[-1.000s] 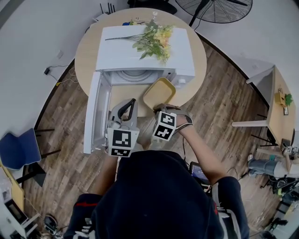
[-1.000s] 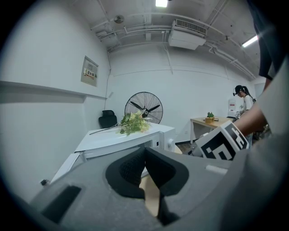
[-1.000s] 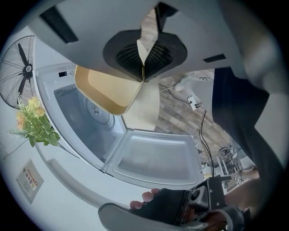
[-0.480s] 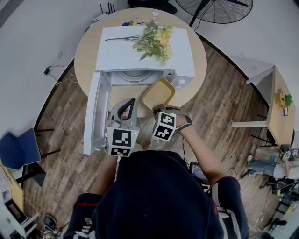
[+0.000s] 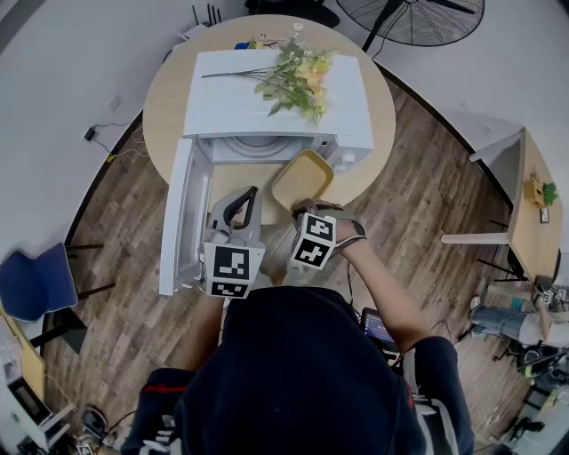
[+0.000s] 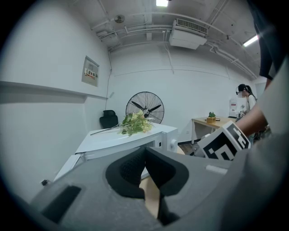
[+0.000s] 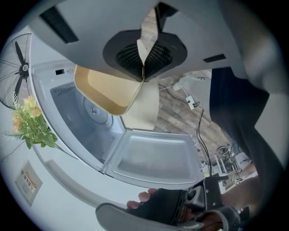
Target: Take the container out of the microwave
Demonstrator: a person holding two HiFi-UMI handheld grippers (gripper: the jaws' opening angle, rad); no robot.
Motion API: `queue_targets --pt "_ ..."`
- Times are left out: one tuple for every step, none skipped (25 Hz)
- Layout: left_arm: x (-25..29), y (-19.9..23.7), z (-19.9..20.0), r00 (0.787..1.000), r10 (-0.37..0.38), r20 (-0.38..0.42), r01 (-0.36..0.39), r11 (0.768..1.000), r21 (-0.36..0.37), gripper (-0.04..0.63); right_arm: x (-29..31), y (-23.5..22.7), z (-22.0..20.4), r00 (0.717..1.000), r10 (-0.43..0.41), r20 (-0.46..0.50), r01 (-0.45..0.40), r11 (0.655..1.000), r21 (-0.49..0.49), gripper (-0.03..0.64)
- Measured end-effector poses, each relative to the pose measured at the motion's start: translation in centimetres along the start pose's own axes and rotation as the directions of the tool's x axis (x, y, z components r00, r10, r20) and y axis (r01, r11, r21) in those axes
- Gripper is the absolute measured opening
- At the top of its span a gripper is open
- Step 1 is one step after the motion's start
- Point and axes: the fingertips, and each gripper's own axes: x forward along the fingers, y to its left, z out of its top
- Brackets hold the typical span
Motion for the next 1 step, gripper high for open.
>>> queue_targets --pt "0.03 0.04 0.01 1.0 0.001 0.0 -0.001 1.0 0.0 0.014 0.03 0.0 0.05 1.0 0.001 0.001 -0.001 1.0 -0.002 0.018"
